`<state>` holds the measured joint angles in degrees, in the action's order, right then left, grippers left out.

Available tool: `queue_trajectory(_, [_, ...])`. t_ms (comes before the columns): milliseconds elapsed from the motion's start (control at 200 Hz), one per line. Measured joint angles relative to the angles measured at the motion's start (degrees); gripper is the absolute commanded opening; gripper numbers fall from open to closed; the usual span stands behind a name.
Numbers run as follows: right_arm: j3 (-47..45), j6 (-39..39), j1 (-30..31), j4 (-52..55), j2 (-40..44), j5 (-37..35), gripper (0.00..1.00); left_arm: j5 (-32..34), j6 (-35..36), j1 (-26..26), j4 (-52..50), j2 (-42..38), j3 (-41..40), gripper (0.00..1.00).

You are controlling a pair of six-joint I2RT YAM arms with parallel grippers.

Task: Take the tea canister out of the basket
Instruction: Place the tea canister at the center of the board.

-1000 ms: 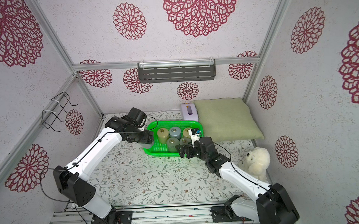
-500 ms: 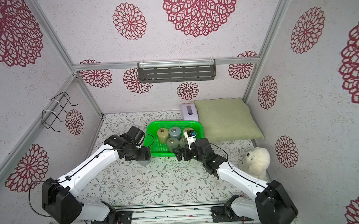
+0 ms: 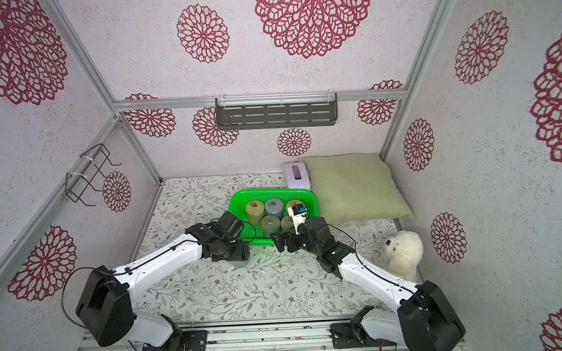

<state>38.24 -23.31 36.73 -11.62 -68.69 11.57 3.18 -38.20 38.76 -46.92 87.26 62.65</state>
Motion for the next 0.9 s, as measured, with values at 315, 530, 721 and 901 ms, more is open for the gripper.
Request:
queue_trajectory(315, [0.0,0.3,0.1,0.1,0.0,-0.6,0.99,0.7,-1.5,2.6,3.6,5.4,-0.7,0.59])
queue_trajectory(530, [0.0,0.3,0.1,0.2,0.0,-0.8,0.99,0.3,-1.9,3.3,5.0,8.3,-1.0,0.61])
queue_trajectory(721, [0.0,0.3,0.1,0.3,0.0,-0.9,0.99,0.3,-1.9,3.3,5.5,8.7,-1.0,0.72])
queue_trajectory(901, [0.0,0.3,0.1,0.4,0.0,-1.0,0.99,0.3,-1.9,3.4,5.4,8.8,-0.9,0.99])
